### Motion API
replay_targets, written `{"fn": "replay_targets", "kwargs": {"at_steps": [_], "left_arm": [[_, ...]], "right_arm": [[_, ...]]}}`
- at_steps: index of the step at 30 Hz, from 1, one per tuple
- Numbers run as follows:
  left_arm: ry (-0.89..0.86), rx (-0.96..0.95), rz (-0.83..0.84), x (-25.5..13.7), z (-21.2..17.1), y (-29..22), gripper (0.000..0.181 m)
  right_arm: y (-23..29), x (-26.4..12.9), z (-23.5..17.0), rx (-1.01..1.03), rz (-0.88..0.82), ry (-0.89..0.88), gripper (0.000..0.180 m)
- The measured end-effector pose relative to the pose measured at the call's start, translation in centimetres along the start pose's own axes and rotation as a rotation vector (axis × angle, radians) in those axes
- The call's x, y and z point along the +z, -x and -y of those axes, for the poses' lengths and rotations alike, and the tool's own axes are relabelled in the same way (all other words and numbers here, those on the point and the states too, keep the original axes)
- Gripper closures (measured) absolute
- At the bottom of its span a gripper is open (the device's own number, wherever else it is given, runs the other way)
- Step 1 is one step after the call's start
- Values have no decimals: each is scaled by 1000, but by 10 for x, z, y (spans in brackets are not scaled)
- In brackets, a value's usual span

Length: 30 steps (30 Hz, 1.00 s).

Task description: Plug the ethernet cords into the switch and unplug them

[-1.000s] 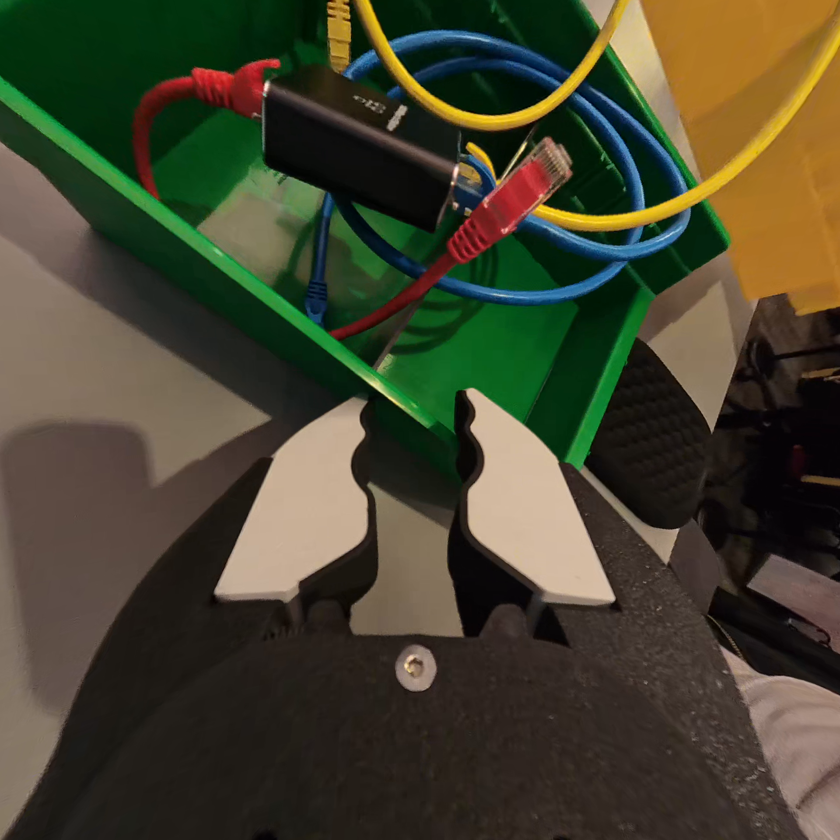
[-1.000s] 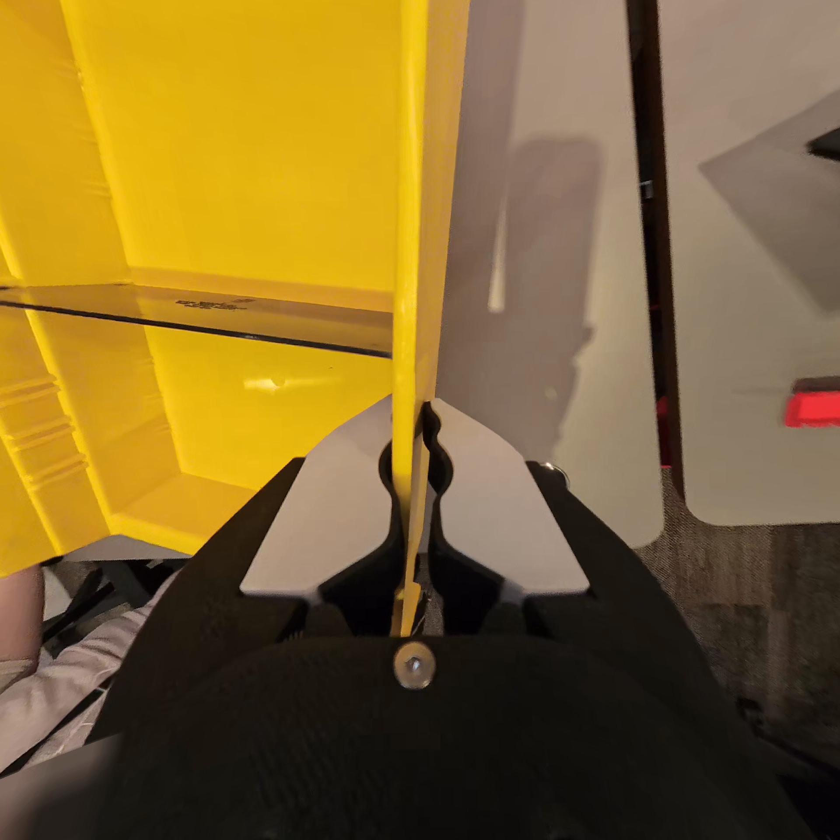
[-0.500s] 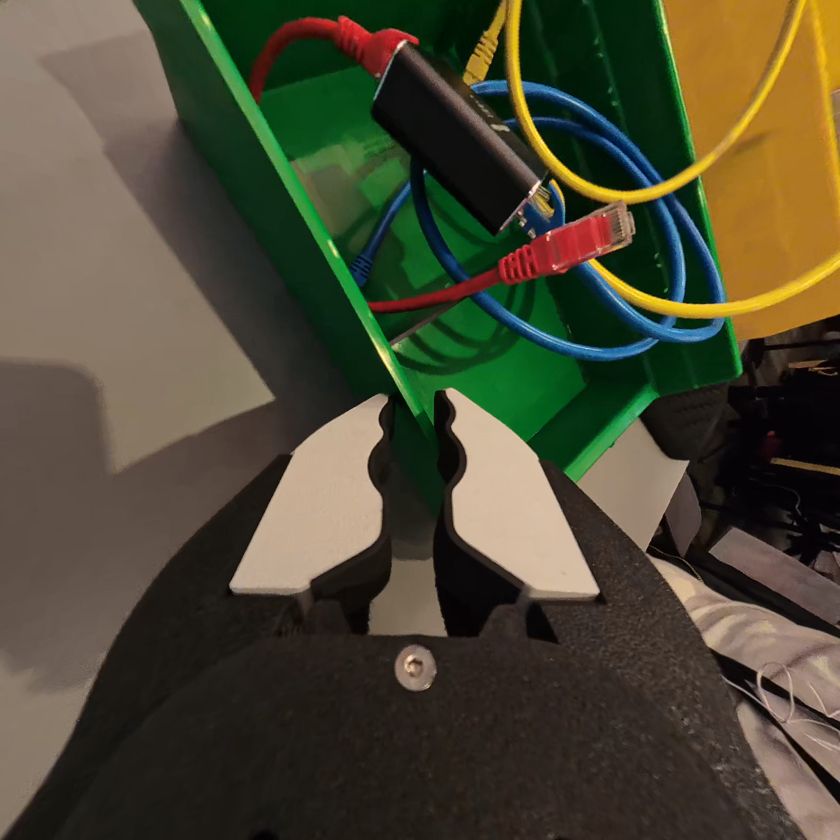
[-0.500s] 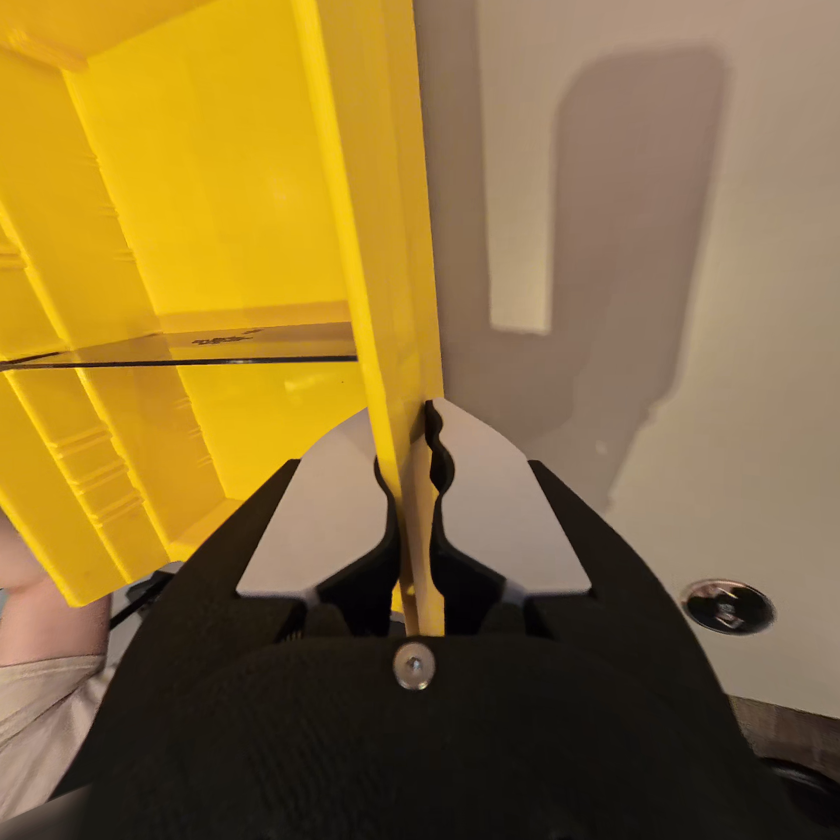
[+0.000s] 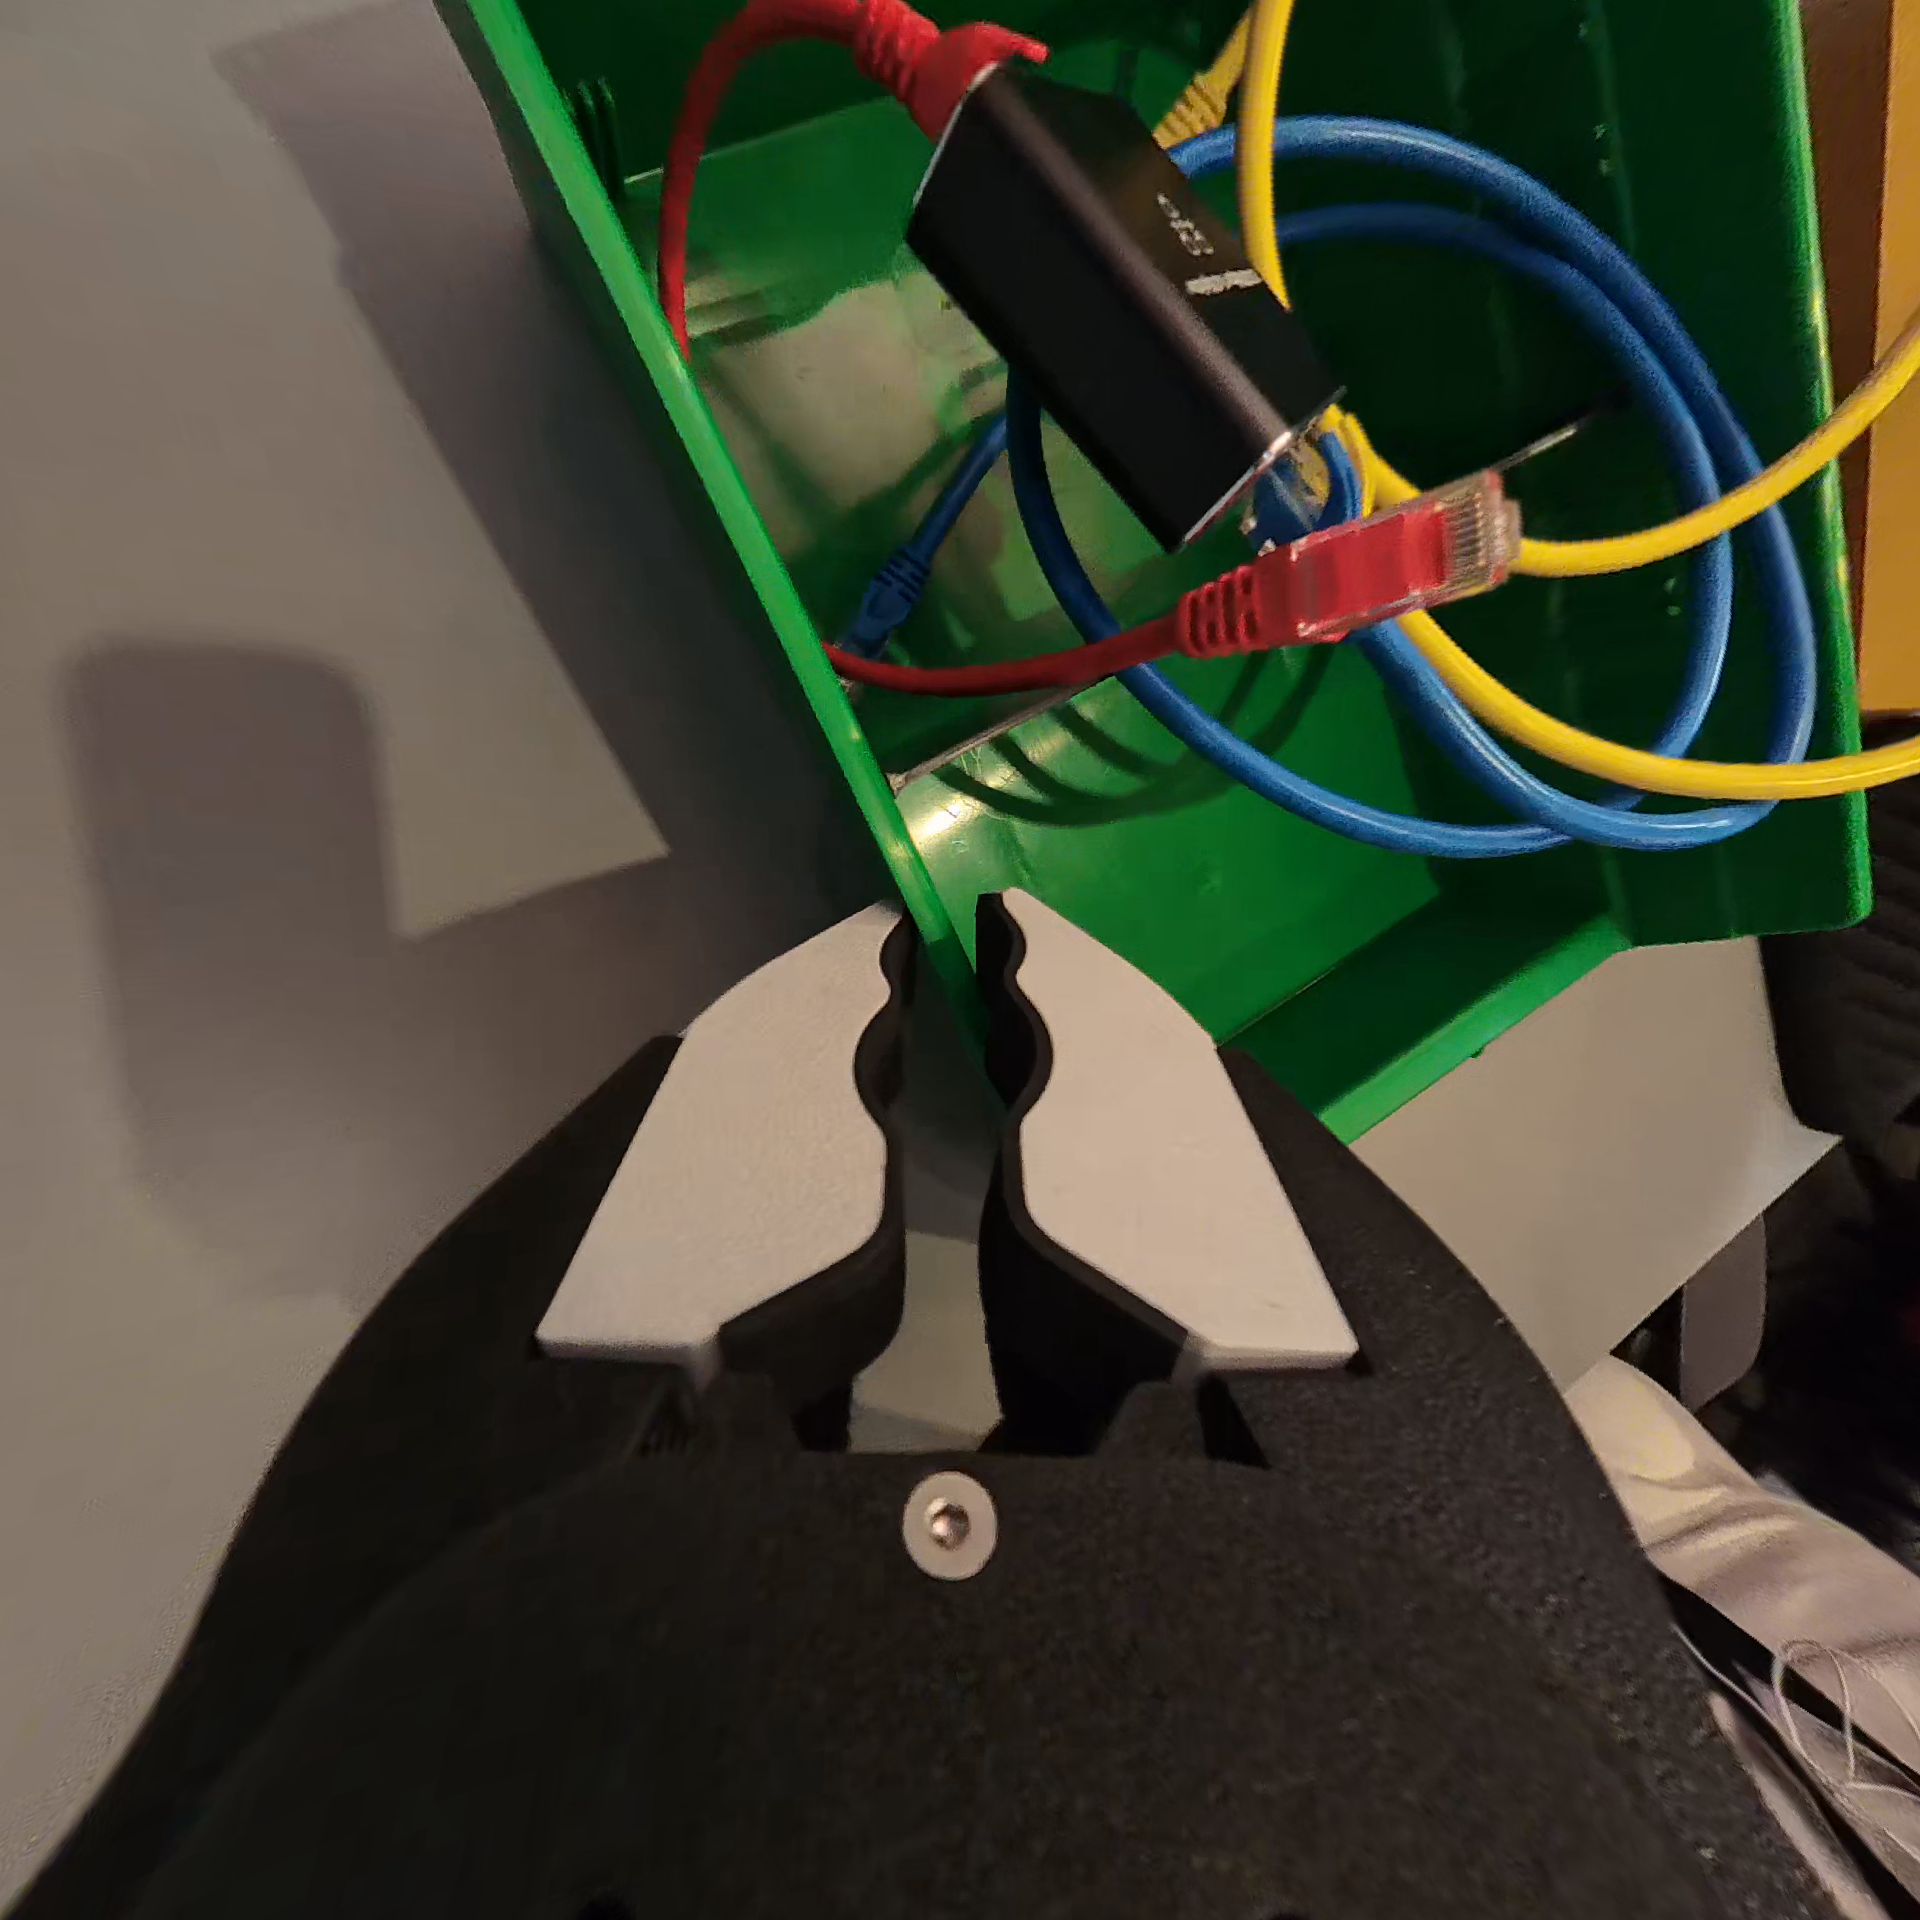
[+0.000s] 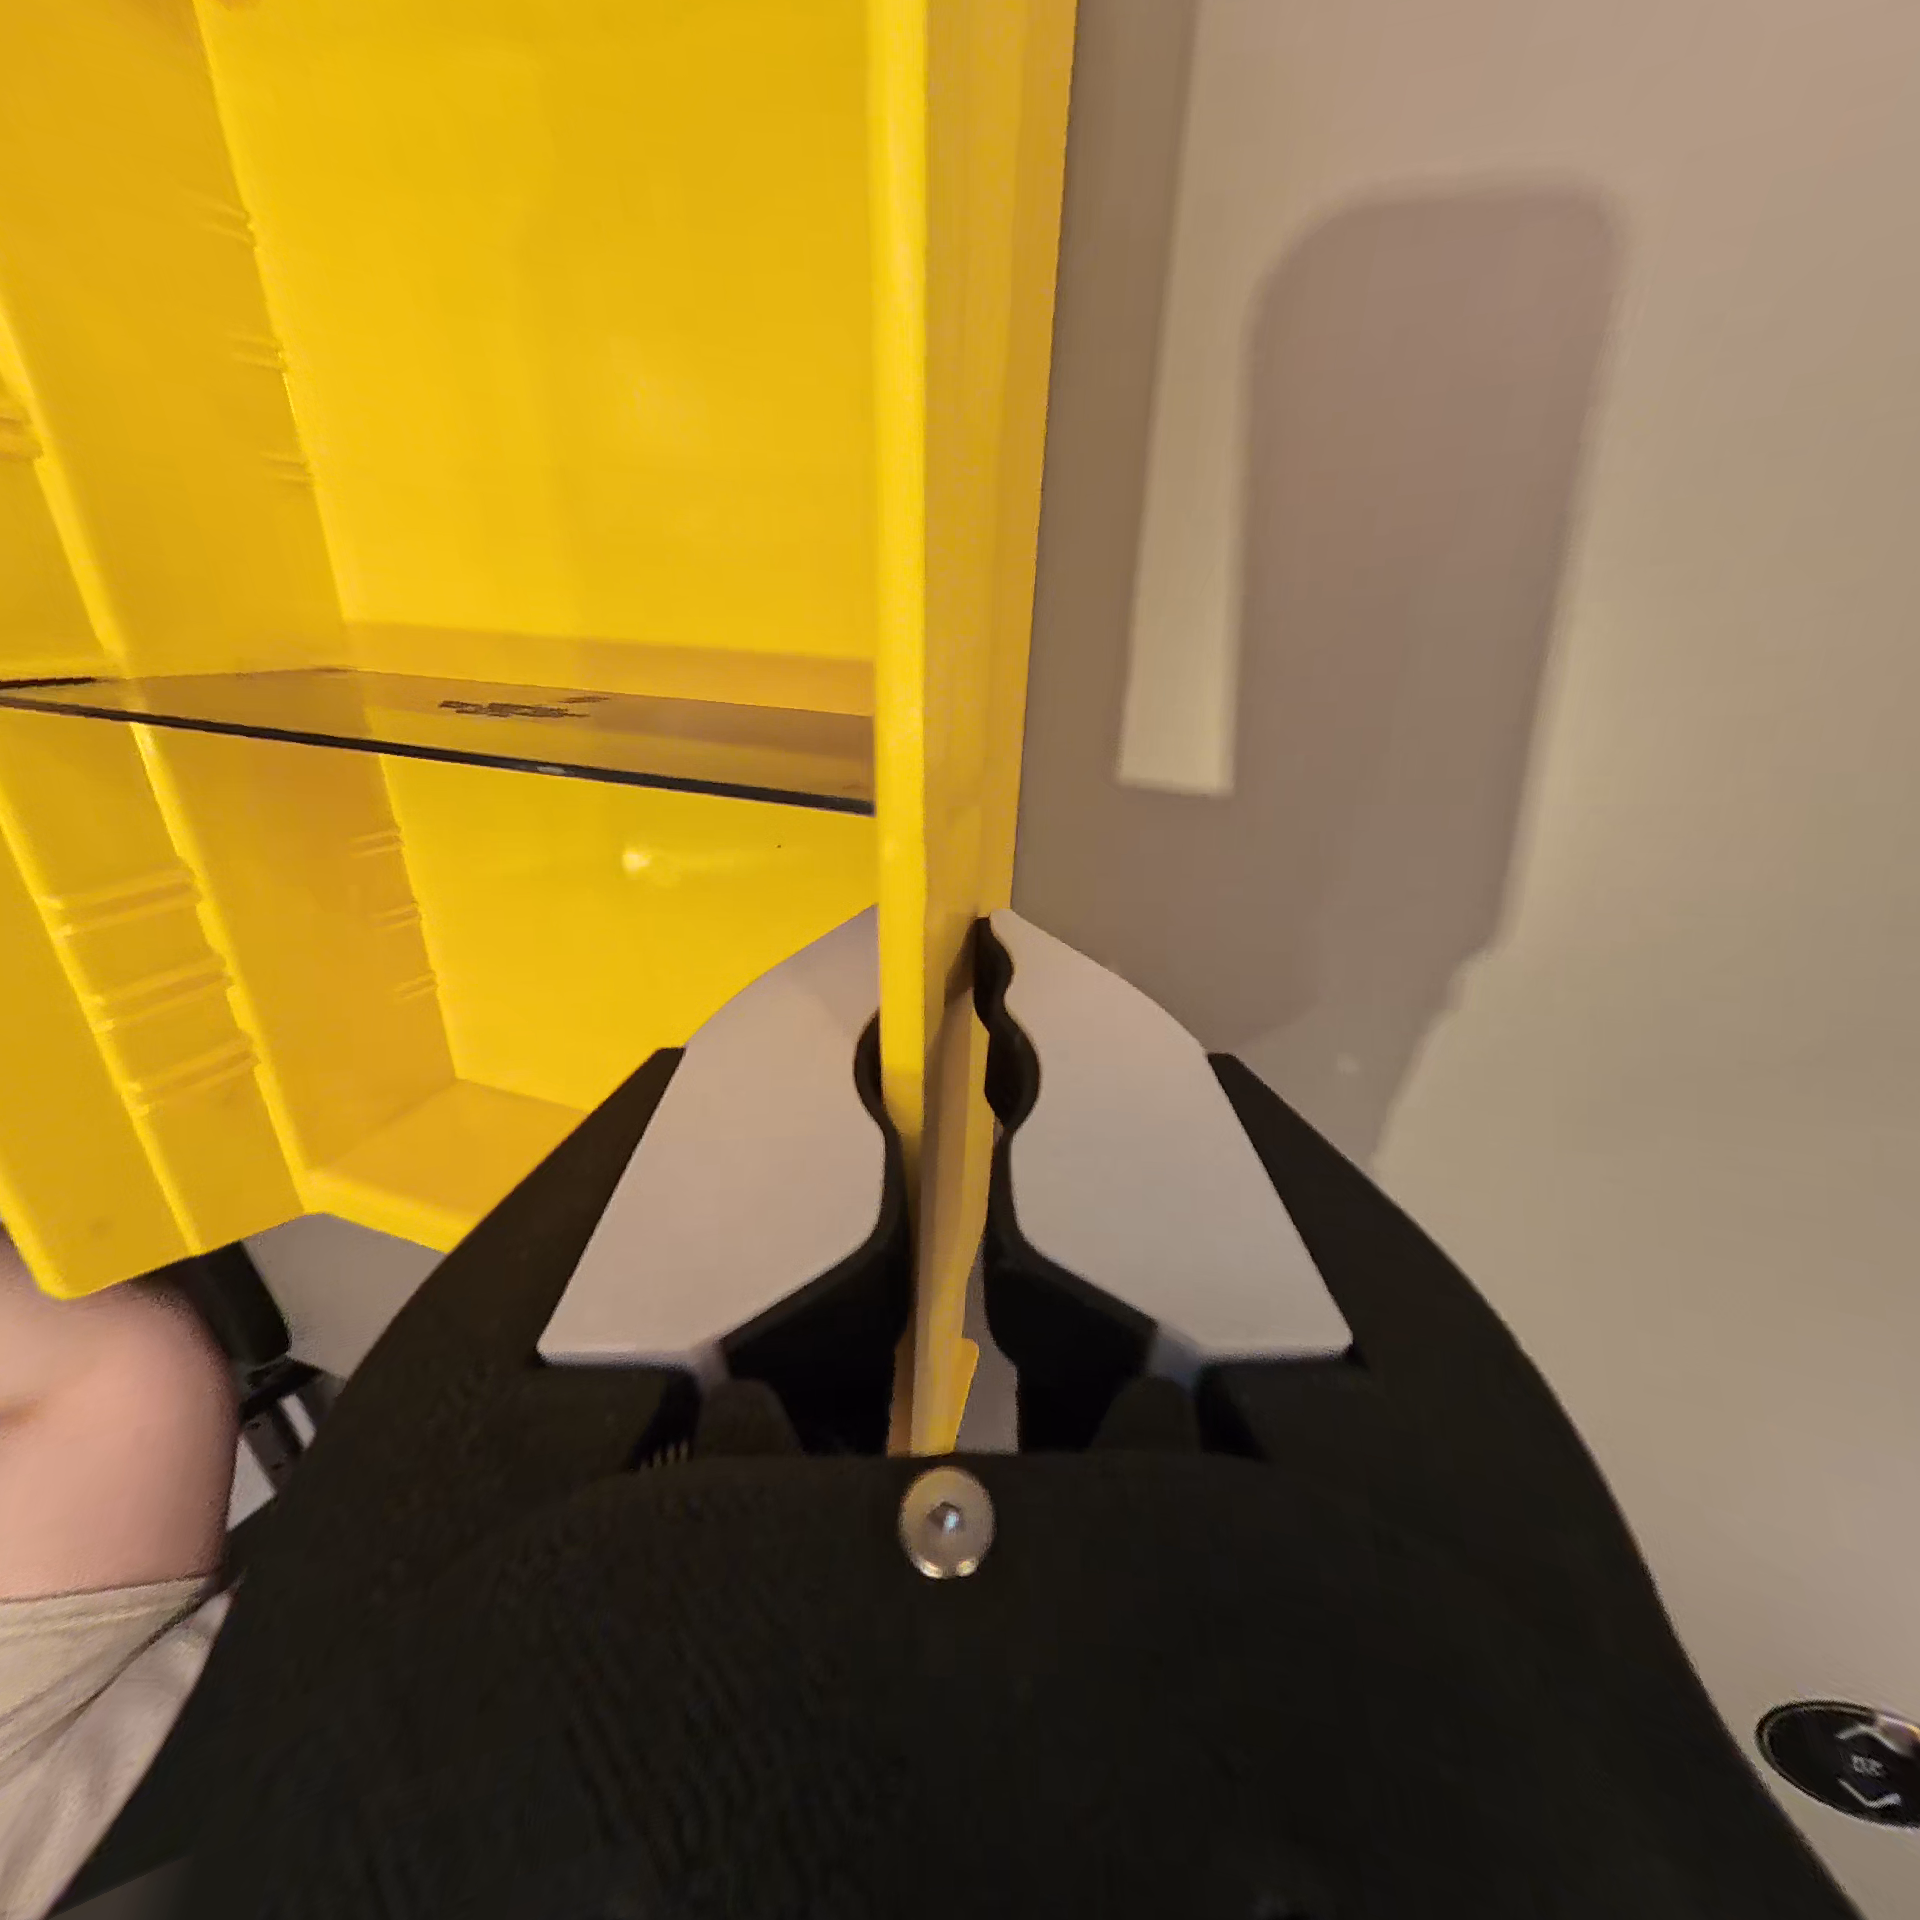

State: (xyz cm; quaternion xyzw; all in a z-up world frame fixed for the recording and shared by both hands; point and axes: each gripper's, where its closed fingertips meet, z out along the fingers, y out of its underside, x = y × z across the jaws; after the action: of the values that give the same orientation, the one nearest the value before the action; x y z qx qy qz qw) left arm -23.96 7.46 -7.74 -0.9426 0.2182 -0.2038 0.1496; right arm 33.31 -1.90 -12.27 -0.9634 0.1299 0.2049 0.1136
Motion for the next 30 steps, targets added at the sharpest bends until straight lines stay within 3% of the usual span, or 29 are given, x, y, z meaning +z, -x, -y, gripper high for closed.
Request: {"fn": "replay_targets", "kwargs": {"at_steps": [5,15,30], "left_arm": [[-13,-61,70,-23,-21,36,171],[-9,-131,170,-59,-62,87,172],[25,-72,231,-79,-86,114,171]], "right_arm": [[20,10,10,-90,-124,42,172],[70,36,20,-129,-126,83,173],[49,29,25,-110,-149,85,173]]}}
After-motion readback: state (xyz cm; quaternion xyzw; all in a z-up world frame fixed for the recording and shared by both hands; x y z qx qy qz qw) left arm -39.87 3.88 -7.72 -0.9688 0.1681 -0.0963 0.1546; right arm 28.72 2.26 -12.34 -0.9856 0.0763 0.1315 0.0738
